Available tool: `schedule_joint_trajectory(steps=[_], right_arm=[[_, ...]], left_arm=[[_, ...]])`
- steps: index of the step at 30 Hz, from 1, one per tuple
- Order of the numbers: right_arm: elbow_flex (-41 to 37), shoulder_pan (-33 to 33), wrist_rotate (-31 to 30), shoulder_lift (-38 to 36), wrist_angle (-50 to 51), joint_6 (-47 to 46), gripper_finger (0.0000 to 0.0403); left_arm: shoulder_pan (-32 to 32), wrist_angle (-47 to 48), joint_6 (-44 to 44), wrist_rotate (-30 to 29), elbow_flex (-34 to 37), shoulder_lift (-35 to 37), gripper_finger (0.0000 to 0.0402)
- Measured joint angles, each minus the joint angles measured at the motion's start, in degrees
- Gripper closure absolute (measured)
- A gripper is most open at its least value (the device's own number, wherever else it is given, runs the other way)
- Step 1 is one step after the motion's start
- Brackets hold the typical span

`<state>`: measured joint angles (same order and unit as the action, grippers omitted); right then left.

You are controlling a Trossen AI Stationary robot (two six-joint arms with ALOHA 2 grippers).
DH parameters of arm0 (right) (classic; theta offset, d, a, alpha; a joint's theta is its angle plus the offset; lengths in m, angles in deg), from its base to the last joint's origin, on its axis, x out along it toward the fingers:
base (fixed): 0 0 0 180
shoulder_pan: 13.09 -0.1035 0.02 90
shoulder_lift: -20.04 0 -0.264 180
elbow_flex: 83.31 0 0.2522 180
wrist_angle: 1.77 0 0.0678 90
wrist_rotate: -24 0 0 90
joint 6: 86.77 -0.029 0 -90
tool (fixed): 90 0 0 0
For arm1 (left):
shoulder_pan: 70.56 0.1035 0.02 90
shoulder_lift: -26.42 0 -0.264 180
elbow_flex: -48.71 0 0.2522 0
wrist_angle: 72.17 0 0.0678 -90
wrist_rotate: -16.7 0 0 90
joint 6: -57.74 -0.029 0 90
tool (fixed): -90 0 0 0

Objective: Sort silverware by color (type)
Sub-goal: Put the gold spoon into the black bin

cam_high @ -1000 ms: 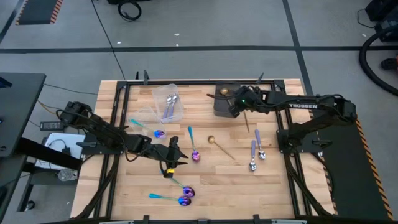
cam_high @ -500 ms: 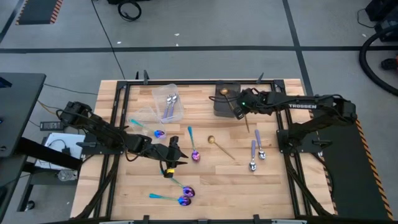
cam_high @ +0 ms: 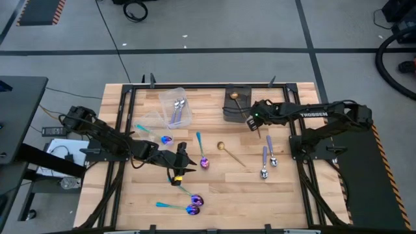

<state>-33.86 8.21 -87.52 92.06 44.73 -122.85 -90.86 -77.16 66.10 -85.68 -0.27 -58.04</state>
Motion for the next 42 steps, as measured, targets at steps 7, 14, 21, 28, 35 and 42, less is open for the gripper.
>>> schedule_joint_trajectory(steps=[7, 14, 21, 28, 35, 42], right_arm=[[-6.13, -0.09, -1.14, 0.00, -8.98, 0.51, 0.0212], [-11.97, -0.06, -3.75, 0.02, -20.00, 2.48, 0.0225], [-14.91, -0.54, -6.39, 0.02, -26.14, 3.13, 0.0231], [-16.20, -0.64, -6.79, 0.75, -28.07, 3.28, 0.0232], [-15.61, -2.46, -7.86, 7.95, -32.75, 3.09, 0.0232], [-14.75, -2.85, -7.83, 9.03, -32.35, 1.00, 0.0253]], left_arm=[[-0.01, -0.01, 0.02, 0.00, 0.00, 0.00, 0.0278], [-0.01, -0.06, 0.00, 0.00, 0.00, 0.00, 0.0278], [-0.01, -0.61, 0.00, 0.00, 0.00, 0.00, 0.0278], [-0.01, -0.68, -0.07, 0.00, 0.00, 0.00, 0.0278], [-0.01, -0.68, -0.01, 0.00, 0.00, 0.00, 0.0278], [-0.01, -0.63, -0.07, 0.00, 0.00, 0.00, 0.0278]])
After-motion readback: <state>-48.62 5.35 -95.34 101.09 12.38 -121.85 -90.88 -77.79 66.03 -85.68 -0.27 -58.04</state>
